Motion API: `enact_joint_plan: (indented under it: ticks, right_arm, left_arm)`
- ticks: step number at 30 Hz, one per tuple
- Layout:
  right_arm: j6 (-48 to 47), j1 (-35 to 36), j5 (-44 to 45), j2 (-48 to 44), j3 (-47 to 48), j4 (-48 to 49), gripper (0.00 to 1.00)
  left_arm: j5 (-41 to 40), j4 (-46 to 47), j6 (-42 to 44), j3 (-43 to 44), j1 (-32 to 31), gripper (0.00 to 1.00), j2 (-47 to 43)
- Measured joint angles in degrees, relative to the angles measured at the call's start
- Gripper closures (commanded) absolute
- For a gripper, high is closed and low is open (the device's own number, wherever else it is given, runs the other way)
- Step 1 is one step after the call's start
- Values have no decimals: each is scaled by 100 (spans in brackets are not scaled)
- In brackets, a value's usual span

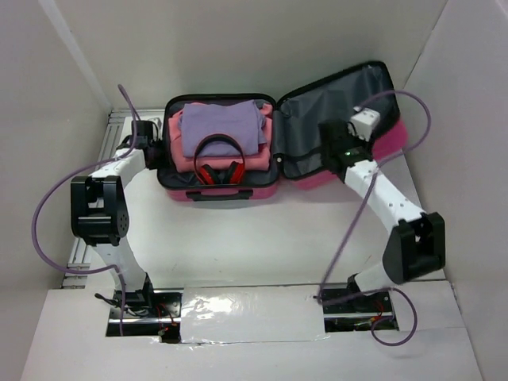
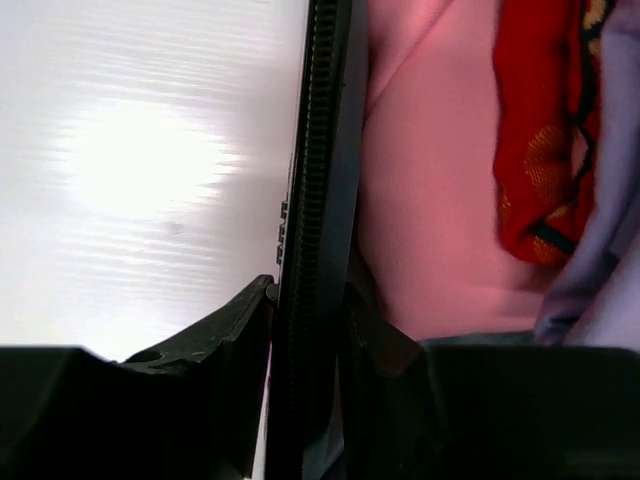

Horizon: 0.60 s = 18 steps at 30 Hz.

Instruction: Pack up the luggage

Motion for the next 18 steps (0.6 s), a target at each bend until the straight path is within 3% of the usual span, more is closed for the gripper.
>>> enact_joint_plan:
  ticks: [5, 8, 12, 18]
  right_arm:
    - [-1921, 2380, 2164, -632, 299, 1825, 100]
    - [-3101, 3639, 2332, -780, 334, 2887, 100]
    - [-4164, 5025, 1725, -256, 761, 3539, 100]
    - [-4730, 5700, 249, 863, 1043, 3438, 100]
  left_arm:
    - [-452, -61, 90, 4, 199, 59, -7]
    - [-514, -129, 199, -4, 216, 59, -37]
    - [-505, -199, 166, -59, 149, 59, -81]
    - [-409, -260, 37, -133, 17, 60, -138]
